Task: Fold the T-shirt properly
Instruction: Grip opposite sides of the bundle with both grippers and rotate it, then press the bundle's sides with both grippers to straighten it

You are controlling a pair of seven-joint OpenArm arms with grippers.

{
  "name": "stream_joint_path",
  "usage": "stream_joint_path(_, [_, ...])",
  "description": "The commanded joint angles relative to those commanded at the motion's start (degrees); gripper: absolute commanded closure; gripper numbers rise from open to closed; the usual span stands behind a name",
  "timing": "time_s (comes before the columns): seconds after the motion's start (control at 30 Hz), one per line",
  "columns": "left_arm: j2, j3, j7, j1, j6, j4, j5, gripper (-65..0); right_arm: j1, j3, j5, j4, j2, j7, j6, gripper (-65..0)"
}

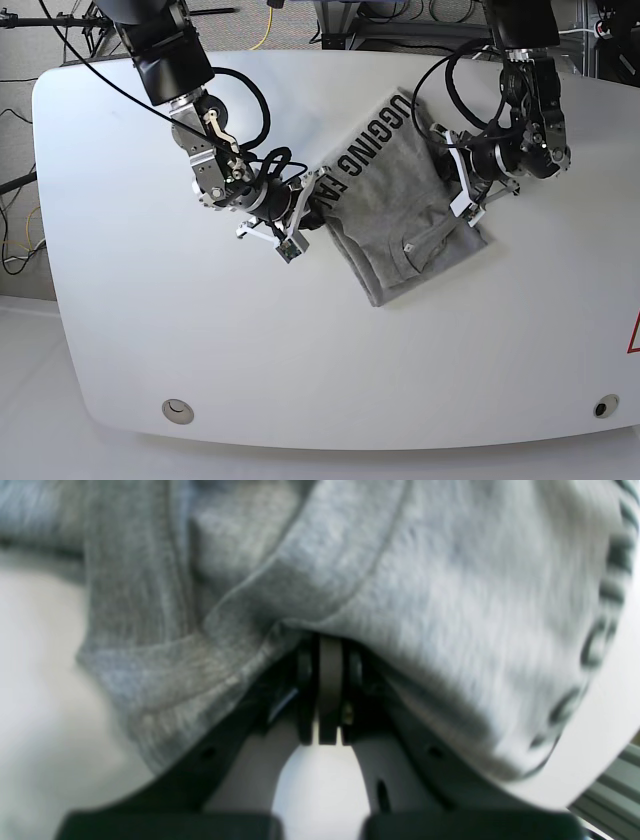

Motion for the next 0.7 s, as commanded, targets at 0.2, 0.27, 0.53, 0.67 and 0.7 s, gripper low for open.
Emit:
stream_joint_path(0.2, [-0.97,0.0,-1.85,-2.46,0.0,-1.76,0.0,0.0,-2.81,0.0,0.0,3.96,0.0,-0.44,-0.26,0.0])
stream_joint_path(0.27, [-1.32,0.0,-2.64,-3.34,0.0,-2.73,0.0,0.0,-3.6,0.0,0.0,5.27,0.0,-0.44,-0.35,0.0])
stream_joint_path(0.53, [-1.58,0.09,-3.87,-7.47,0.0,-6.68,0.0,0.0,-7.12,-0.18,0.0,9.14,-0.09,-0.44,-0.18,0.0])
stream_joint_path(0.67, [-1.41,0.09,-3.87,-9.32,0.0,-7.74,0.0,0.0,-7.74,-0.53,0.0,9.32,-0.35,-0.44,-0.09,0.0])
stream_joint_path(0.7, [-1.41,0.09,-3.87,-9.85,0.0,-8.0,0.0,0.0,-7.74,-1.14,0.0,9.32,-0.44,-0.44,-0.09,0.0])
